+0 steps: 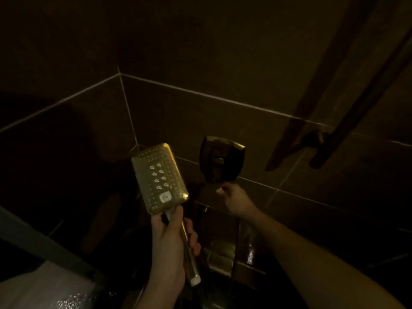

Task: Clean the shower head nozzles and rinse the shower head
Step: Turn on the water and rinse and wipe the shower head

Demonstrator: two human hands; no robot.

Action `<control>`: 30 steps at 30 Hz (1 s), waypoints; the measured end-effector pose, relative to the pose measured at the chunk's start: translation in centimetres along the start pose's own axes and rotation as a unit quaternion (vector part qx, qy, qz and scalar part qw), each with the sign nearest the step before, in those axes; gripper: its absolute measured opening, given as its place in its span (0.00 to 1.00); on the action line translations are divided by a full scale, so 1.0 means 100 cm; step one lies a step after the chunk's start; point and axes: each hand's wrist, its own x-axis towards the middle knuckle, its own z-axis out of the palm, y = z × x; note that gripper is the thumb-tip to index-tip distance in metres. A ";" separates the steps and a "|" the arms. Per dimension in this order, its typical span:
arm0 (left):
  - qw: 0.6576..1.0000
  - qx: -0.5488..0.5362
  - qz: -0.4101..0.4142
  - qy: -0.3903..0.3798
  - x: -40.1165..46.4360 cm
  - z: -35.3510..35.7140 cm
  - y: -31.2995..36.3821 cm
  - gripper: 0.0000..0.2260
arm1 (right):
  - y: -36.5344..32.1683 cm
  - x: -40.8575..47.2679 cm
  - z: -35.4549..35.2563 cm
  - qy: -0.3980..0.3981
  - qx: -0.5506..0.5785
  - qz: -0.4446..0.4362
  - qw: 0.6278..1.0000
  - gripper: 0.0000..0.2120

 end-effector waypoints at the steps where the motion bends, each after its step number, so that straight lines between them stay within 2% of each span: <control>1: 1.000 0.005 -0.013 -0.002 0.009 -0.009 -0.010 0.09 | 0.004 0.023 0.007 -0.001 -0.016 -0.001 1.000 0.10; 7: 0.998 0.035 -0.057 0.017 0.060 -0.042 -0.052 0.09 | 0.031 0.102 0.030 -0.001 -0.055 0.000 0.998 0.06; 11: 0.994 0.055 -0.090 0.010 0.084 -0.048 -0.068 0.06 | 0.046 0.115 0.037 0.019 -0.101 -0.038 0.994 0.05; 15: 0.991 0.068 -0.111 -0.009 0.089 -0.048 -0.078 0.05 | 0.049 0.120 0.039 0.014 -0.101 -0.032 0.994 0.08; 18: 0.988 0.107 -0.111 -0.006 0.091 -0.053 -0.084 0.11 | 0.049 0.121 0.039 0.011 -0.096 -0.024 0.995 0.08; 23: 0.984 0.155 -0.091 -0.012 0.093 -0.060 -0.085 0.37 | 0.046 0.121 0.038 0.009 -0.099 -0.017 0.995 0.09; 25: 0.983 0.166 -0.073 -0.015 0.092 -0.062 -0.086 0.41 | 0.046 0.121 0.037 0.004 -0.100 -0.009 0.995 0.08; 30: 0.983 0.176 -0.032 -0.038 0.091 -0.062 -0.093 0.40 | 0.041 0.117 0.035 0.001 -0.109 0.003 0.994 0.11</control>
